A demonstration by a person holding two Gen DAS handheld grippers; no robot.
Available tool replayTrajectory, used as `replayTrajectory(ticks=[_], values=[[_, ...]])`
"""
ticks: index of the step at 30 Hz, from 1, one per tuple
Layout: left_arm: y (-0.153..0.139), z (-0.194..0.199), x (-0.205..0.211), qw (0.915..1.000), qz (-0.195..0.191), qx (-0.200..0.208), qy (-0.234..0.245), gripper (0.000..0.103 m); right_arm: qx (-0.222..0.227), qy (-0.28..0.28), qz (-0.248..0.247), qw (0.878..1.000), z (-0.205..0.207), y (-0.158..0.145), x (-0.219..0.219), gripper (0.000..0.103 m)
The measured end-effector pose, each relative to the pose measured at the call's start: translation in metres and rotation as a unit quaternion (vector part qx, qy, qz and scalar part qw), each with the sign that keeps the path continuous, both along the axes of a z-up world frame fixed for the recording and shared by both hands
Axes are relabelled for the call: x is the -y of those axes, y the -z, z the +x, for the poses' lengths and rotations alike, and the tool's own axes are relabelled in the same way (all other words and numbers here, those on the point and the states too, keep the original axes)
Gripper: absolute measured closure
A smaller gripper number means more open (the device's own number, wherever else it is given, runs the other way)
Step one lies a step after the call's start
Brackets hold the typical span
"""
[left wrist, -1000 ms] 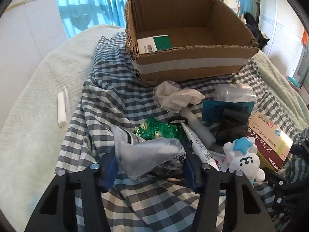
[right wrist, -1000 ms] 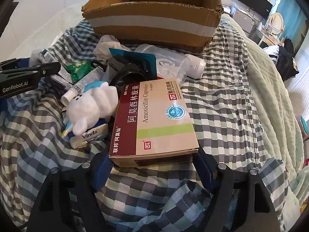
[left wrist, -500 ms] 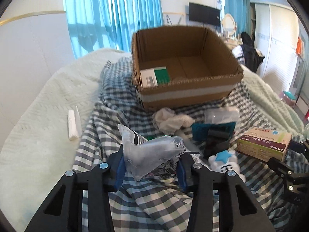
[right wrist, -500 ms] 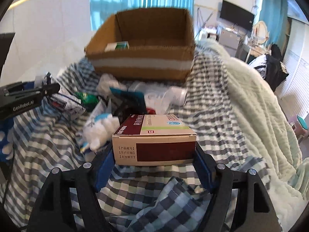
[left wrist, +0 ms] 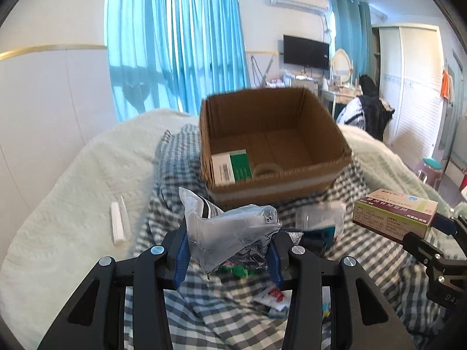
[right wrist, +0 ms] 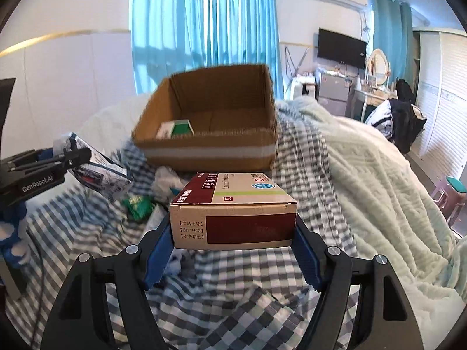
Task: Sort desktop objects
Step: 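Grasp the clear plastic bag with the left gripper while the right gripper grasps the red Amoxicillin box, then carry the Amoxicillin box with the right gripper over the cardboard box and release it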
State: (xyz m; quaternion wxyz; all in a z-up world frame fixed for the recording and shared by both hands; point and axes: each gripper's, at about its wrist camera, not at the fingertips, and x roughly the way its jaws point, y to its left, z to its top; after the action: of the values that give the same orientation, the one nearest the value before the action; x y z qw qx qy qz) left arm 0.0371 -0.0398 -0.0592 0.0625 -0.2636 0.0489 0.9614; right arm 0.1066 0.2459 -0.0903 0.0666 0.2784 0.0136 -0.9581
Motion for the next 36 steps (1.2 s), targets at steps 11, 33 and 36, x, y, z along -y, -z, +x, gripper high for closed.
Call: replayTrajectory(ticks=[11, 33, 36], values=[[-0.061, -0.009, -0.009, 0.997, 0.003, -0.077, 0.004, 0.059, -0.109, -0.014, -0.011, 0.994, 0.005, -0.072, -0.002, 0.029], [-0.142, -0.071, -0.026, 0.9839, 0.023, -0.174, 0.037, 0.059, -0.211, -0.049, -0.015, 0.976, -0.066, -0.171, 0.008, 0.029], [-0.147, -0.075, -0.029, 0.9809, 0.018, -0.191, 0.031, 0.059, -0.221, -0.055, -0.014, 0.974, -0.077, -0.178, 0.01, 0.029]])
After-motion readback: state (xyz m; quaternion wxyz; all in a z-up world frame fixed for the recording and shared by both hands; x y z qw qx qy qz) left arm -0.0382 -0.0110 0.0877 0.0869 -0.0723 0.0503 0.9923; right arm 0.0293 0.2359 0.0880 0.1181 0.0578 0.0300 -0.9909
